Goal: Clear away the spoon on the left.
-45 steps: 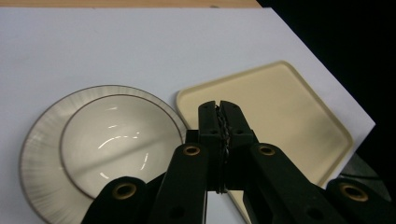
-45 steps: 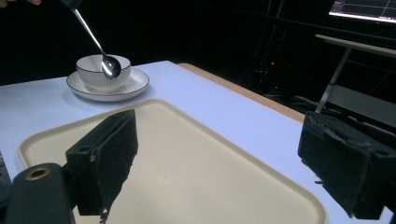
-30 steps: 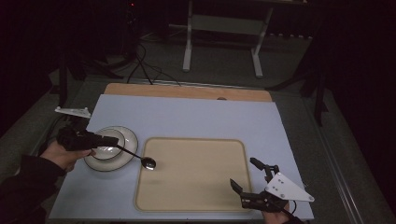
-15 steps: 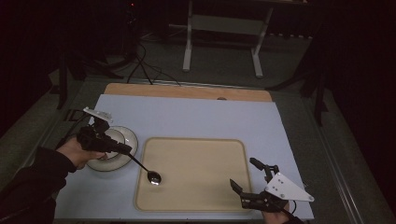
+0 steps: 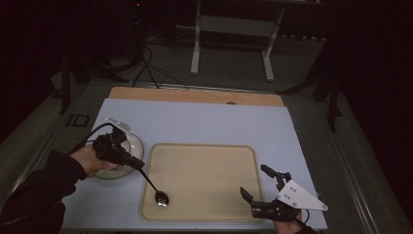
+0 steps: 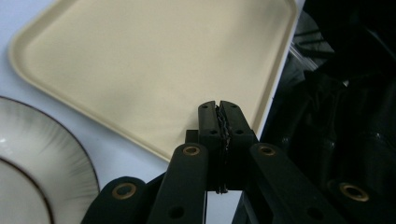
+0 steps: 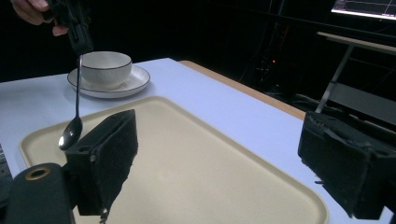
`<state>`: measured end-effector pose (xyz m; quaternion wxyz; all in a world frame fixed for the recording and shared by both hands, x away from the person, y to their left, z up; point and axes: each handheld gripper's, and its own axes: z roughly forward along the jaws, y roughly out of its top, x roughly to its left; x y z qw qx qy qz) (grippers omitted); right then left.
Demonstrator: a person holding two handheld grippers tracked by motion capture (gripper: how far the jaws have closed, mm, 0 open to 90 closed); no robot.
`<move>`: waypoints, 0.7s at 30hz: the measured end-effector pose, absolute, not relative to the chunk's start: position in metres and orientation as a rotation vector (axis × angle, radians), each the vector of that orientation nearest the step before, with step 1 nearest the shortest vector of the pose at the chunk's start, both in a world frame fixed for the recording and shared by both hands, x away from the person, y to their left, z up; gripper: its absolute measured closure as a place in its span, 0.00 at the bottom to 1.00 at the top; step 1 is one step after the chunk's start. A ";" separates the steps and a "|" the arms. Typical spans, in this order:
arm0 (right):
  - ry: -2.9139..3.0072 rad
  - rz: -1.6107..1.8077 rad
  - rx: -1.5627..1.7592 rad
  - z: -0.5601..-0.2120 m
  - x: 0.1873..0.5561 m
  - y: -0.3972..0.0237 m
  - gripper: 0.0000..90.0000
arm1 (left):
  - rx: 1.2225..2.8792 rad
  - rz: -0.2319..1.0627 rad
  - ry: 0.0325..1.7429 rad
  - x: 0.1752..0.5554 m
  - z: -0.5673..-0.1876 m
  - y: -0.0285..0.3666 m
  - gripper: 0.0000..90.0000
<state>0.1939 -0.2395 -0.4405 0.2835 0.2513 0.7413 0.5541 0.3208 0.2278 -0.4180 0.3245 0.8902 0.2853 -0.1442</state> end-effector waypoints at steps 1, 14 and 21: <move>1.984 1.483 0.672 -0.441 0.194 -0.239 0.13 | 2.340 -0.393 0.742 0.322 -0.419 0.226 0.99; 1.984 1.487 0.672 -0.440 0.194 -0.240 0.13 | 2.382 -0.396 0.707 0.331 -0.426 0.204 0.97; 1.988 1.486 0.670 -0.441 0.194 -0.239 0.13 | 2.346 -0.318 0.666 0.337 -0.431 0.190 0.96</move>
